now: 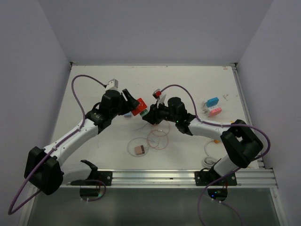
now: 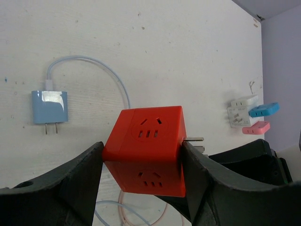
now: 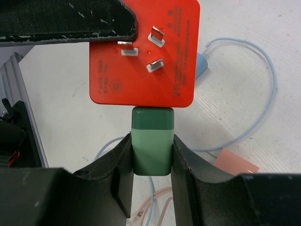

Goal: Pull the plug off the socket

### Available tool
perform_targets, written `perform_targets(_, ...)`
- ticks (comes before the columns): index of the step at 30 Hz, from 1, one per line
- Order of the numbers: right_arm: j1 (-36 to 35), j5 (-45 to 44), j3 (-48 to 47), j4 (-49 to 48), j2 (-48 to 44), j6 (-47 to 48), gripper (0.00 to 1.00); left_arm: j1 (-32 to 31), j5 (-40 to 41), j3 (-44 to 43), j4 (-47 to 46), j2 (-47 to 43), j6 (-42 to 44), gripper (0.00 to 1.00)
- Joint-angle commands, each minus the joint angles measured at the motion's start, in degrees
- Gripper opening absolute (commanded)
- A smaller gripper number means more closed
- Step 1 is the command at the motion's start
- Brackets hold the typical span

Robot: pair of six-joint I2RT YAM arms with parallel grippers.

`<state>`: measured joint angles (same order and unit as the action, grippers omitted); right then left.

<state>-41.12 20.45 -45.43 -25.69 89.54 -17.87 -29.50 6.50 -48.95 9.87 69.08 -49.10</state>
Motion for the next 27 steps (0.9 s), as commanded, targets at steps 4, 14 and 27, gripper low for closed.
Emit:
perform_targets(4, -0.1, 3.19, -2.56, -1.11, -1.65, 1.87, 0.0, 4.44, 14.49, -0.62, -3.36, -2.9, -1.35, 0.0)
perform_targets(14, -0.54, 4.95, -4.05, 0.47, 0.37, 2.49, 0.0, 10.24, 18.28, -0.89, -4.07, -3.07, -1.7, 0.0)
perform_targets(27, -1.68, 4.51, -5.37, 2.93, 1.69, 4.33, 0.0, 20.88, 16.87, -3.34, -4.51, -0.18, -6.27, 0.0)
